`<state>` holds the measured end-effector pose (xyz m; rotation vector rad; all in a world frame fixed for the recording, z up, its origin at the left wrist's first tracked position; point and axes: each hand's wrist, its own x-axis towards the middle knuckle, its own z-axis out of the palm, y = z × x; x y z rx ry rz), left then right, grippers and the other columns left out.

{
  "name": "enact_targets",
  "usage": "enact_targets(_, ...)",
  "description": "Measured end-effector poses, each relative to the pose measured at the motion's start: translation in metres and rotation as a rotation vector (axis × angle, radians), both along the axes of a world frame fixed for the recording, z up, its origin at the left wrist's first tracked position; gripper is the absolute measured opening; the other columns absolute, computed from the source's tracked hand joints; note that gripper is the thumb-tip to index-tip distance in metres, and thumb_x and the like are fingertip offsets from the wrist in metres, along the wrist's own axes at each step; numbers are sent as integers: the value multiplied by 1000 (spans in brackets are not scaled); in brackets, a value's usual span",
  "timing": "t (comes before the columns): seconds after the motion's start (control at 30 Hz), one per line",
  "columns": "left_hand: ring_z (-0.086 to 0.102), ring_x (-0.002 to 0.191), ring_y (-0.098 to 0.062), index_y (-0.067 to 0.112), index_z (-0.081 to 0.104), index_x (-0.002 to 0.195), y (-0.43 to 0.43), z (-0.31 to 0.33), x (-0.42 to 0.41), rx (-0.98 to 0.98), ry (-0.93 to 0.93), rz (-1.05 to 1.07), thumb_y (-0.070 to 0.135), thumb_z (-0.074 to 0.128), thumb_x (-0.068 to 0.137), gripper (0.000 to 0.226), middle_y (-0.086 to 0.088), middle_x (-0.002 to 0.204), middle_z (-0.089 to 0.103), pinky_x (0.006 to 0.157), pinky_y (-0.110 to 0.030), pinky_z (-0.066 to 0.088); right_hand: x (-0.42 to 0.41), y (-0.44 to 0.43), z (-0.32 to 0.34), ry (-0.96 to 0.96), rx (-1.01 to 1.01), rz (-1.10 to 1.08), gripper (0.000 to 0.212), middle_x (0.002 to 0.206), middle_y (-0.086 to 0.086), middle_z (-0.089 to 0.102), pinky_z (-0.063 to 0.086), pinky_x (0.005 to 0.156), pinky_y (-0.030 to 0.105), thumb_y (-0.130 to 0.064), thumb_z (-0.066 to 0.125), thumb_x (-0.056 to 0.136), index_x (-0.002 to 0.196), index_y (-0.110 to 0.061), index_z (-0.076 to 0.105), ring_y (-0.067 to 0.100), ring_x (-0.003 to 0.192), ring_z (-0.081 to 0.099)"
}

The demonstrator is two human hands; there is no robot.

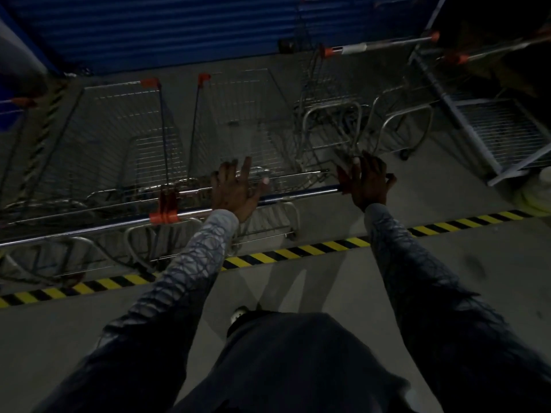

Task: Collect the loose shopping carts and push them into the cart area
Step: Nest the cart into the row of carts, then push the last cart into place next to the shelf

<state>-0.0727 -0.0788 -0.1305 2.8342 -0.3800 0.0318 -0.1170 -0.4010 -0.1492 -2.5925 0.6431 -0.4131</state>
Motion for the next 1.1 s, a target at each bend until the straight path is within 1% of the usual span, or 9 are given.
enact_targets(0.17, 9, 153, -31, 30, 8, 161, -85, 0, 2, -18, 47, -7, 84, 12, 86, 92, -10, 166, 16, 122, -56, -1, -6, -70, 8, 37, 33, -32, 50, 154, 2, 43, 15, 112, 54, -48, 28, 108, 142, -21, 53, 22, 145, 27)
enact_targets(0.3, 4, 154, -30, 31, 4, 161, -139, 2, 14, -32, 63, -3, 81, 21, 90, 88, -8, 167, 10, 121, -56, -5, 4, -118, 12, 89, 10, -16, 51, 156, 2, 39, 13, 113, 59, -51, 26, 107, 141, -25, 53, 23, 147, 22)
enact_targets(0.43, 9, 152, -31, 28, 10, 161, -184, 7, 47, -12, 35, -7, 78, 27, 92, 87, -9, 166, 15, 121, -59, 0, 41, -154, 16, 78, 43, -10, 50, 155, 3, 40, 15, 112, 59, -52, 28, 106, 140, -25, 53, 26, 145, 26)
enact_targets(0.63, 17, 150, -35, 21, 19, 160, -233, 11, 142, 30, -28, 29, 71, 38, 95, 84, -13, 164, 22, 120, -59, 7, 137, -202, 12, 41, 104, 16, 64, 150, 8, 45, 21, 114, 61, -63, 24, 100, 136, -21, 56, 29, 145, 29)
enact_targets(0.8, 14, 151, -36, 24, 15, 160, -286, 10, 256, -25, 49, 76, 75, 32, 93, 86, -11, 165, 20, 120, -60, 7, 219, -250, 2, 87, 131, 91, 80, 155, 10, 41, 25, 114, 62, -72, 15, 96, 143, -18, 51, 33, 146, 28)
enact_targets(0.87, 12, 151, -36, 24, 16, 160, -313, 11, 288, -45, 83, 78, 77, 30, 93, 87, -10, 165, 20, 121, -57, 6, 246, -274, 10, 136, 113, 104, 68, 156, 9, 39, 23, 114, 59, -66, 22, 101, 144, -21, 50, 31, 146, 26)
enact_targets(0.93, 15, 151, -35, 23, 20, 159, -338, 13, 310, 6, 81, 31, 78, 29, 92, 87, -9, 164, 23, 121, -56, 6, 273, -295, 17, 162, 100, 100, 58, 156, 6, 36, 22, 114, 58, -59, 30, 104, 147, -23, 47, 29, 147, 24)
enact_targets(1.03, 25, 146, -36, 18, 28, 156, -371, 18, 356, 133, 35, -98, 80, 26, 87, 93, -12, 160, 30, 119, -59, 11, 326, -331, 25, 136, 84, 121, 71, 155, 7, 39, 26, 113, 59, -66, 21, 96, 145, -23, 48, 31, 145, 28)
enact_targets(1.1, 28, 144, -38, 17, 25, 157, -392, 22, 399, 182, 7, -113, 80, 27, 85, 96, -14, 162, 27, 118, -62, 13, 372, -357, 22, 154, 56, 120, 75, 157, 7, 37, 25, 115, 56, -68, 20, 93, 147, -22, 46, 31, 146, 28)
